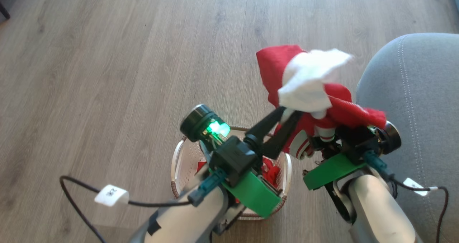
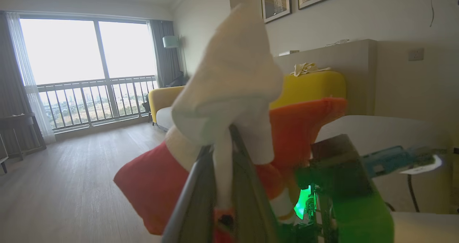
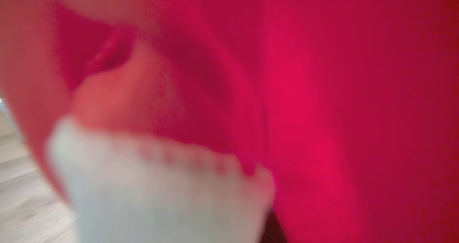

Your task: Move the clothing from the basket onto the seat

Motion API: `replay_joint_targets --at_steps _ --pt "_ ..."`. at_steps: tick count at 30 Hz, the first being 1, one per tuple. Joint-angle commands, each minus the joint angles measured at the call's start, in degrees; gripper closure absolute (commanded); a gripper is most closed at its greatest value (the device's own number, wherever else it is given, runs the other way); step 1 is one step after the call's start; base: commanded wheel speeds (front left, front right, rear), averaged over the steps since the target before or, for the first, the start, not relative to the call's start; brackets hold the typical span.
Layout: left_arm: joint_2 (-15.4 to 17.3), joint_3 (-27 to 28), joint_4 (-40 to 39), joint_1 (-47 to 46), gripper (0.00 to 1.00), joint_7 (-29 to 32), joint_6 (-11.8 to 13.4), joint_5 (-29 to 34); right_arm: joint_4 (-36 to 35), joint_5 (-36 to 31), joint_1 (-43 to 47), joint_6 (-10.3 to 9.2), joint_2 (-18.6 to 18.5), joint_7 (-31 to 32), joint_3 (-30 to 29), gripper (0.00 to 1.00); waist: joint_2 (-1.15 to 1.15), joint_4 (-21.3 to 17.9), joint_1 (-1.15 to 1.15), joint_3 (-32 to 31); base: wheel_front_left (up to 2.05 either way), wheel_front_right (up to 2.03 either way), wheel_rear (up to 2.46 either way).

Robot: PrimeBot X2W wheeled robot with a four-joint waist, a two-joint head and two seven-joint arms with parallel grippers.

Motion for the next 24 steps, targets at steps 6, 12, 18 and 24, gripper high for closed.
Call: replay_joint_targets --at_steps 6,12,18,24 --pt "0.1 5.8 0.1 -1.2 1.0 -0.3 0.3 0.7 -2.7 5.4 -1.5 0.4 0.8 -0.1 -2.0 1.0 0.0 -0.3 0.0 0.4 0.0 0.0 0.0" --pt "0.1 8.2 2.2 0.1 1.0 -0.3 -0.4 1.2 -3.8 7.4 -1.8 0.4 0.8 -0.1 -4.7 1.0 0.0 -0.3 0.0 0.8 0.0 0.0 0.0" --pt "0.1 8.2 5.5 1.0 1.0 -0.3 -2.0 1.8 -5.0 7.8 -2.6 0.4 0.8 -0.1 -5.7 1.0 0.0 -0.1 0.0 1.1 0.0 0.0 0.0" --pt "0.1 6.8 9.3 1.8 1.0 -0.3 -3.2 1.6 -6.0 7.1 -3.2 0.4 0.8 -0.1 -5.0 1.0 0.0 -0.3 0.0 1.0 0.0 0.0 0.0"
